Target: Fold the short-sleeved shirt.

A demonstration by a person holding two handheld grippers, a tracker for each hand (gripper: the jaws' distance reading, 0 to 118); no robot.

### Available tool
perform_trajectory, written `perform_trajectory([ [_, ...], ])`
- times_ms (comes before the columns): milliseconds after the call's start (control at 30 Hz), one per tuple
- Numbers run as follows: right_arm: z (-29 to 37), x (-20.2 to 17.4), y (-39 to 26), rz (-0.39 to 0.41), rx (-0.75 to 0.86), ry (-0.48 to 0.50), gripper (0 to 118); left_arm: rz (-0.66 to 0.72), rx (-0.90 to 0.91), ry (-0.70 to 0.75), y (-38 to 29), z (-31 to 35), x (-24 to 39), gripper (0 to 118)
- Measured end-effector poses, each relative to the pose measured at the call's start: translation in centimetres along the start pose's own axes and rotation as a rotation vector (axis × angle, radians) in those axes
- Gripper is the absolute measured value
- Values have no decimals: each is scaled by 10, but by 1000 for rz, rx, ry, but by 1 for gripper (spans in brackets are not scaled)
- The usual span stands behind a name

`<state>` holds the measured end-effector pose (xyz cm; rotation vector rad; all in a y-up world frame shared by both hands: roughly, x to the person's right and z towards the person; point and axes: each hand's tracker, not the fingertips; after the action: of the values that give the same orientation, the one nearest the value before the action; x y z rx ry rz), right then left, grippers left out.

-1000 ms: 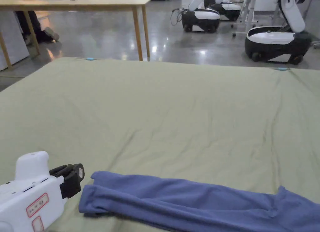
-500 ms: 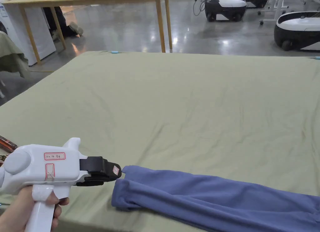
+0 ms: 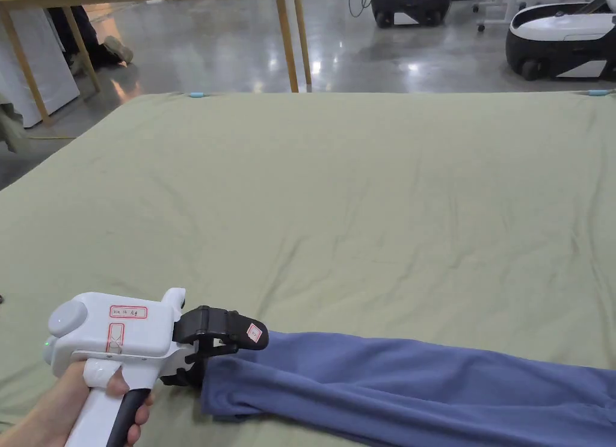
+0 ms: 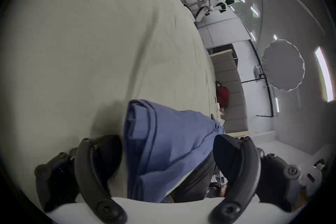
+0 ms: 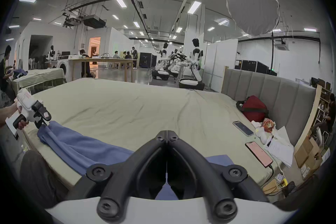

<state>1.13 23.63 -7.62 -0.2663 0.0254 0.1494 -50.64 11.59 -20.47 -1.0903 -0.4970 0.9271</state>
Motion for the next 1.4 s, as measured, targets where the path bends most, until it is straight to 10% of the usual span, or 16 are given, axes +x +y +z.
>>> perform_trajectory([
  [33, -1, 0, 0, -2, -3, -1, 1, -11, 0, 31, 0, 1, 2, 78],
  [67, -1, 0, 0, -4, -4, -3, 1, -8, 2, 28, 0, 0, 3, 28],
  [100, -1, 1, 1, -9, -3, -1, 1, 2, -5, 51, -1, -3, 2, 7],
  [667, -10, 13, 18, -3, 67, 41, 1, -80, 238, 419, -32, 112, 72, 5],
  [1267, 10, 63, -4, -78, 18, 47, 1, -347, -14, 529, -66, -117, 226, 6],
  [1400, 10, 78, -13, -121, 2, 47, 1, -338, -16, 504, -72, -160, 216, 46],
])
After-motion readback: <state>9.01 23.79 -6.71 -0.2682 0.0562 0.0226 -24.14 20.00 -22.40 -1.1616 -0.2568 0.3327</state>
